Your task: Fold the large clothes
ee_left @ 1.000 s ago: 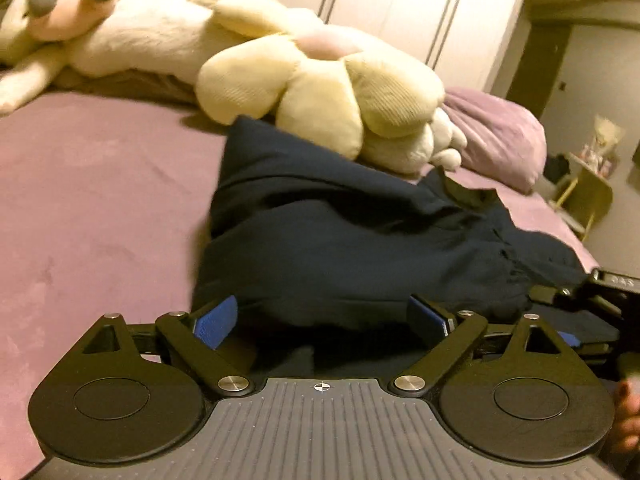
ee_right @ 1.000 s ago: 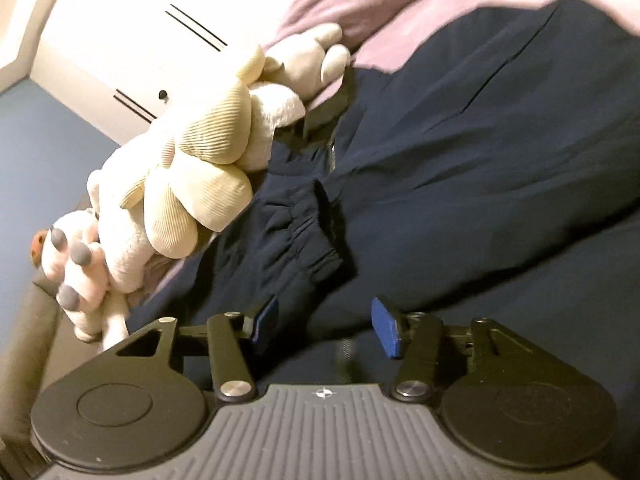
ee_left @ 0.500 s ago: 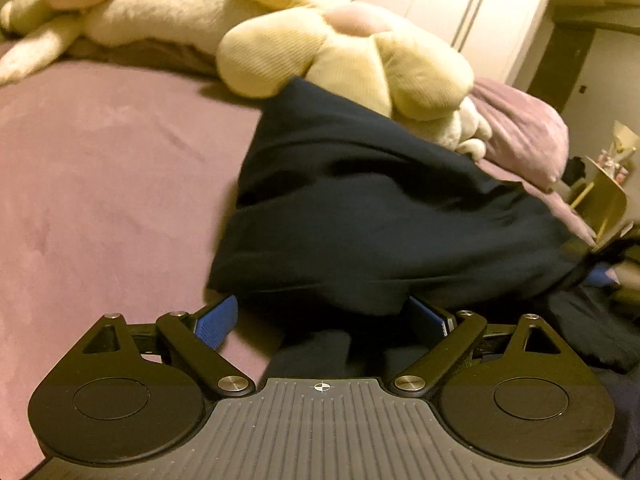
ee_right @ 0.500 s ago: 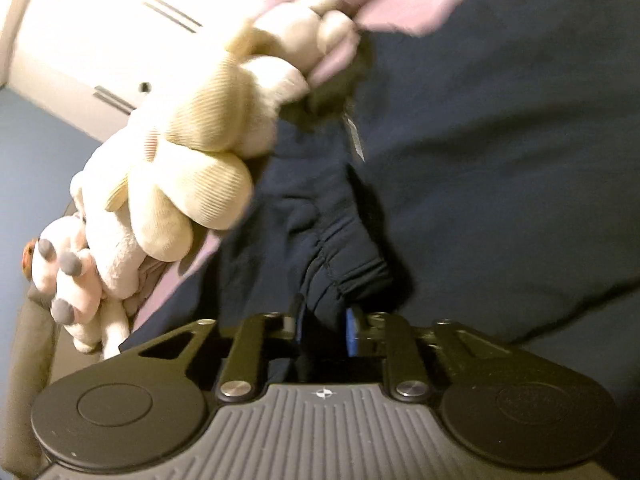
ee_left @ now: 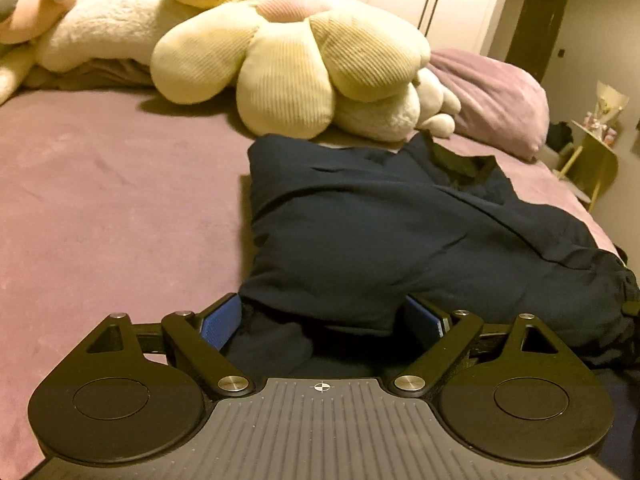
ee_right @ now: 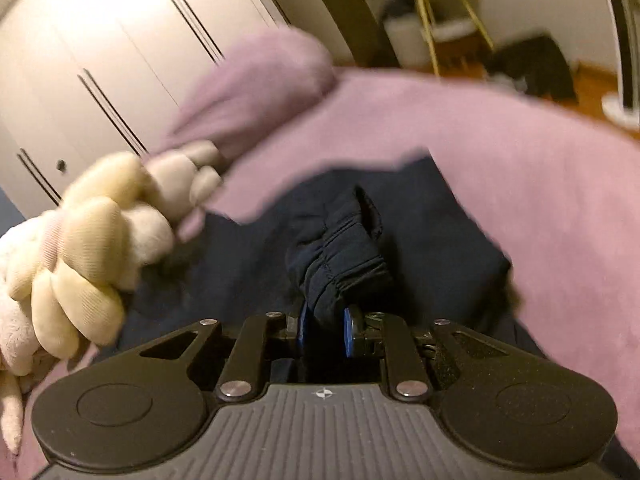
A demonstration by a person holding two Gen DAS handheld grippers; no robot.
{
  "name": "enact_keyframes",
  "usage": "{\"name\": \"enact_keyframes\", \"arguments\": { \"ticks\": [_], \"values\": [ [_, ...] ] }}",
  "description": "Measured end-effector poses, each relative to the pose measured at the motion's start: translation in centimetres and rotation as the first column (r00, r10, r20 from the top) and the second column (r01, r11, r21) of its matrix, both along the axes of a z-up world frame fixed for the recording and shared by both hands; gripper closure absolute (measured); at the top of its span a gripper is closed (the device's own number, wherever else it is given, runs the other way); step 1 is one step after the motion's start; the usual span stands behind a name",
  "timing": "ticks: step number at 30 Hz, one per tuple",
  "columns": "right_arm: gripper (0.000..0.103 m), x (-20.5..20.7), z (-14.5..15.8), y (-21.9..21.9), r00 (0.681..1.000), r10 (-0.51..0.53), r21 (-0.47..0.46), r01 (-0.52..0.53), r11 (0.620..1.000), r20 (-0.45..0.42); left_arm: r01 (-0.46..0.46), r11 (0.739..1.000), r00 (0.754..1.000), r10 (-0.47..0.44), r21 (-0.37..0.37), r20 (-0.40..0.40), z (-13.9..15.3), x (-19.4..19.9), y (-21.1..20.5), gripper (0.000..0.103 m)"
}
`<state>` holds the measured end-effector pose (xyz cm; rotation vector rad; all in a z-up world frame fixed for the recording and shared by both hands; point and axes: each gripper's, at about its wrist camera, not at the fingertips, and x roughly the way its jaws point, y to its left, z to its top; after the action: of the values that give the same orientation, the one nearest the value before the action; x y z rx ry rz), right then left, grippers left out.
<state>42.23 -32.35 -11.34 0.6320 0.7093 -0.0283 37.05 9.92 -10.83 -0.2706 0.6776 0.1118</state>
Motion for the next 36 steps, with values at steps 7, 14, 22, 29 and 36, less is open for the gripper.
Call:
{"name": "enact_keyframes", "arguments": {
  "ticks": [7,14,22,29,36],
  "values": [
    [0.08,1.9,-2.7,-0.7,0.996,0.062,0.034,-0.061,0.998,-0.061,-0.022,1.0,1.0,0.021,-0.014,-0.023,-0.3,-0.3,0.4,0.012],
    [0.074,1.5,0.4,-0.4,0.995,0.076,-0.178,-0.064,0.982,0.064,-0.023,0.999,1.0,0.023,0.037,0.002,1.5,-0.9,0.2,0.011],
    [0.057,-0.8,2.2,-0.2,0.996,-0.033,-0.245,0.051,0.968,0.079,-0.041,0.998,0.995,0.036,0.044,0.096,4.7,0.1,0.9,0.01],
    [0.055,1.5,1.9,1.0,1.0,0.012,-0.295,-0.01,0.955,0.006,-0.009,0.996,0.994,-0.001,0.09,0.113,4.5,2.0,-0.7,0.008],
    [0.061,-0.5,2.2,-0.3,0.992,0.002,-0.313,0.039,0.949,0.129,0.001,0.997,0.992,-0.011,0.08,0.129,3.5,3.8,-2.9,0.008]
  ]
}}
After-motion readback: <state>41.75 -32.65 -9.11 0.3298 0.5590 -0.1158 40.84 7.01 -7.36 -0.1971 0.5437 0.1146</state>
